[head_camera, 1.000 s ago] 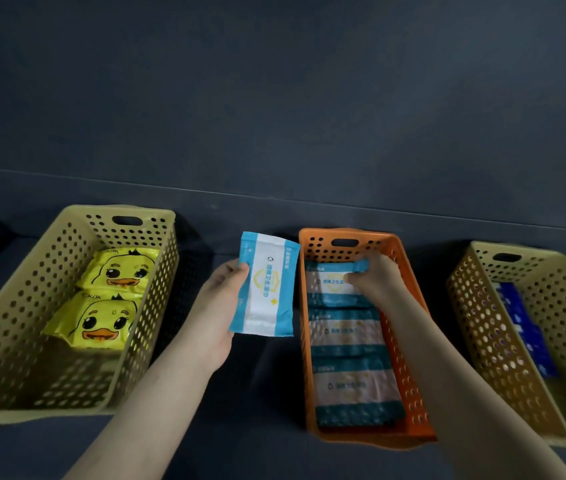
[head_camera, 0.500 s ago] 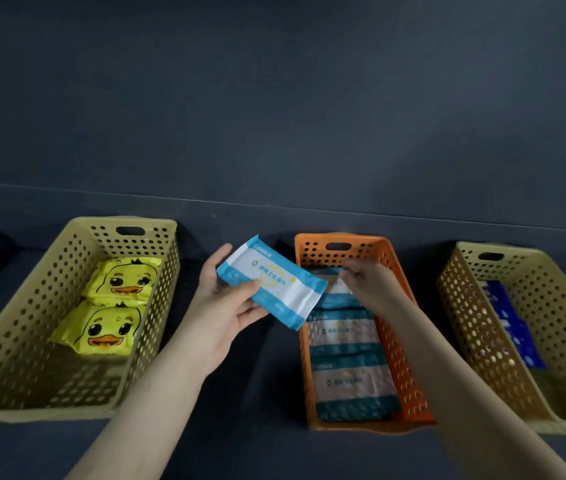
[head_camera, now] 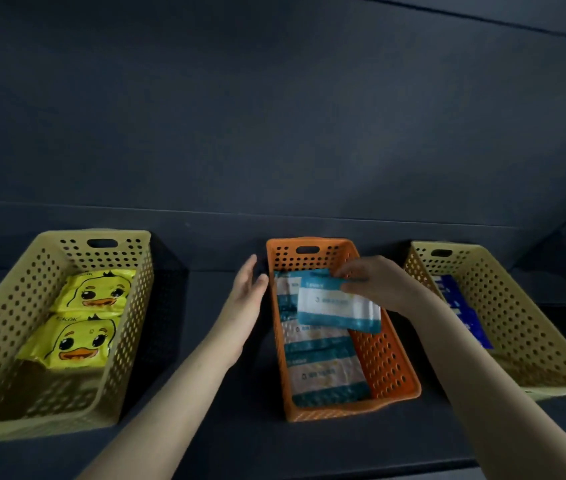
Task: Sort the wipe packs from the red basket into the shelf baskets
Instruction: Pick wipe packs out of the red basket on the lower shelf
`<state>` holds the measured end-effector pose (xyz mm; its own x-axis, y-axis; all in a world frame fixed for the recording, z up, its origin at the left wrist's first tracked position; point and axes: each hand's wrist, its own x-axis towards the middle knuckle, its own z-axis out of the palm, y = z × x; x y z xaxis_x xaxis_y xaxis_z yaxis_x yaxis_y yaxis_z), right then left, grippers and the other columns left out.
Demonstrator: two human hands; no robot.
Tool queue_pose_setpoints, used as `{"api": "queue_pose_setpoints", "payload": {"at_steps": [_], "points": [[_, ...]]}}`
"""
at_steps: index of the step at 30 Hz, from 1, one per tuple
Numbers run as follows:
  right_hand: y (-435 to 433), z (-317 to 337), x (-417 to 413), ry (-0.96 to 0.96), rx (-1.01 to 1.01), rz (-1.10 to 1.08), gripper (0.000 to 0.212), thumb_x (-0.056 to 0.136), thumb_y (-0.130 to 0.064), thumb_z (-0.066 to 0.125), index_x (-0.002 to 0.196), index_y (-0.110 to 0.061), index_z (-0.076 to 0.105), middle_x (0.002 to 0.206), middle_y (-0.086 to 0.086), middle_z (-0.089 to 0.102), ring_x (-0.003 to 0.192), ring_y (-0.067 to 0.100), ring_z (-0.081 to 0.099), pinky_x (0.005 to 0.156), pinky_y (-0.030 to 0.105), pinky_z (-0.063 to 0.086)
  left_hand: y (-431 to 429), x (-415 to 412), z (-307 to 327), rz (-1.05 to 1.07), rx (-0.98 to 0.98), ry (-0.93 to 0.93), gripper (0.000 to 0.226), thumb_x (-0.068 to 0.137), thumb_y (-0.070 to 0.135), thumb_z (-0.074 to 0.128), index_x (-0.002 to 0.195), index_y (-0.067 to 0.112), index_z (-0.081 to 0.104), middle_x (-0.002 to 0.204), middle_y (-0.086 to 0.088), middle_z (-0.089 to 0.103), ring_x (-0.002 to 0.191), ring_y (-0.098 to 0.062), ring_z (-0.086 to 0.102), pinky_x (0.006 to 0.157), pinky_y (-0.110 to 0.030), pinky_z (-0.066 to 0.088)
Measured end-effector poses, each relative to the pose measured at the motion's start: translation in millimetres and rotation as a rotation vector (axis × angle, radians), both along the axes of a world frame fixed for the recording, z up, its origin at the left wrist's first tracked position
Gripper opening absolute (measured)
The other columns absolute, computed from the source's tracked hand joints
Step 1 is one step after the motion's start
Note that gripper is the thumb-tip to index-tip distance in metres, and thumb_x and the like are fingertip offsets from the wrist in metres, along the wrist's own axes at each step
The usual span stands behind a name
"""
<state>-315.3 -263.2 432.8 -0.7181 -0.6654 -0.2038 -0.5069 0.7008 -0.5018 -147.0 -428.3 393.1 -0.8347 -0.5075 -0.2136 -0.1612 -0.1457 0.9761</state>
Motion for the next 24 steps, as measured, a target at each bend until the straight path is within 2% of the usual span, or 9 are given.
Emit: {"api": "queue_pose_setpoints", "payload": {"at_steps": [2, 5, 7, 11, 14, 17, 19, 21, 24], "points": [[-7.4, -4.2, 2.2, 0.093, 0.152, 0.09, 0.024, 0.089, -0.021, 0.065, 0.112, -0.024, 0.068, 0.118, -0.005, 0.063, 0.103, 0.013, 0.059, 0.089, 0.029, 0.049, 1.5, -2.0, -5.9, -0.065, -0.034, -0.111, 0.058, 0.1, 0.047, 0.037, 0.153, 0.039, 0.012, 0.16, 0.013, 0.014, 0.146, -0.011, 0.017, 0.115, -0.034, 0.017], [-22.0, -11.6, 12.0, -0.015, 0.145, 0.163, 0.022, 0.091, -0.019, 0.063, 0.113, -0.023, 0.067, 0.116, -0.007, 0.06, 0.106, 0.011, 0.057, 0.086, 0.027, 0.046, 4.2, -4.4, -13.6, -0.114, -0.083, -0.155, 0.06, 0.097, 0.056, 0.03, 0.151, 0.044, 0.007, 0.162, 0.01, 0.009, 0.148, -0.012, 0.01, 0.12, -0.04, 0.011], [-26.6, -23.1, 17.3, -0.065, 0.166, 0.194, 0.022, 0.093, -0.023, 0.06, 0.114, -0.026, 0.065, 0.118, -0.009, 0.058, 0.108, 0.009, 0.055, 0.085, 0.025, 0.041, 3.4, -5.6, -14.9, -0.123, -0.102, -0.157, 0.057, 0.099, 0.053, 0.028, 0.152, 0.042, 0.009, 0.161, 0.013, 0.012, 0.147, -0.011, 0.013, 0.117, -0.034, 0.013], [-22.0, -51.8, 21.8, -0.038, 0.16, 0.157, 0.027, 0.095, -0.026, 0.058, 0.121, -0.024, 0.061, 0.129, -0.004, 0.057, 0.116, 0.014, 0.055, 0.094, 0.028, 0.044, 0.9, -11.2, -14.4, -0.133, -0.126, -0.124, 0.05, 0.104, 0.04, 0.028, 0.152, 0.04, 0.014, 0.159, 0.016, 0.019, 0.139, 0.001, 0.02, 0.104, -0.02, 0.019], [-14.0, -57.1, 24.6, 0.119, 0.154, 0.163, 0.029, 0.092, -0.031, 0.06, 0.121, -0.027, 0.059, 0.13, -0.003, 0.051, 0.125, 0.018, 0.045, 0.105, 0.034, 0.038, 5.5, -13.0, -14.2, -0.126, -0.146, -0.114, 0.048, 0.105, 0.038, 0.025, 0.152, 0.04, 0.014, 0.157, 0.016, 0.024, 0.124, 0.008, 0.024, 0.102, -0.018, 0.022], [-10.2, -57.5, 35.9, 0.262, 0.172, 0.125, 0.037, 0.09, -0.035, 0.061, 0.126, -0.03, 0.055, 0.133, -0.004, 0.042, 0.128, 0.021, 0.03, 0.109, 0.039, 0.028, 7.0, -12.6, -16.7, -0.121, -0.154, -0.103, 0.048, 0.105, 0.038, 0.024, 0.152, 0.041, 0.015, 0.156, 0.016, 0.025, 0.129, 0.006, 0.025, 0.102, -0.018, 0.023], [-9.1, -62.7, 41.0, 0.211, 0.137, 0.088, 0.035, 0.09, -0.029, 0.061, 0.125, -0.028, 0.056, 0.134, -0.004, 0.041, 0.126, 0.02, 0.032, 0.108, 0.034, 0.029, 4.1, -11.2, -17.7, -0.119, -0.151, -0.094, 0.047, 0.105, 0.039, 0.026, 0.151, 0.042, 0.017, 0.156, 0.018, 0.023, 0.135, 0.005, 0.022, 0.104, -0.019, 0.021], [-10.6, -66.9, 41.4, 0.082, 0.068, 0.039, 0.034, 0.091, -0.019, 0.061, 0.124, -0.023, 0.058, 0.136, -0.002, 0.041, 0.125, 0.018, 0.039, 0.102, 0.024, 0.031, 2.2, -9.7, -17.2, -0.127, -0.162, -0.087, 0.047, 0.104, 0.04, 0.027, 0.151, 0.043, 0.019, 0.155, 0.021, 0.023, 0.131, 0.009, 0.019, 0.104, -0.019, 0.02], [-14.8, -70.0, 35.8, 0.044, 0.02, 0.021, 0.035, 0.089, -0.014, 0.062, 0.124, -0.018, 0.06, 0.133, -0.001, 0.044, 0.12, 0.014, 0.045, 0.095, 0.018, 0.031, 3.6, -10.5, -15.8, -0.129, -0.166, -0.094, 0.047, 0.104, 0.041, 0.026, 0.15, 0.045, 0.019, 0.153, 0.023, 0.024, 0.127, 0.01, 0.02, 0.103, -0.018, 0.02]]}}
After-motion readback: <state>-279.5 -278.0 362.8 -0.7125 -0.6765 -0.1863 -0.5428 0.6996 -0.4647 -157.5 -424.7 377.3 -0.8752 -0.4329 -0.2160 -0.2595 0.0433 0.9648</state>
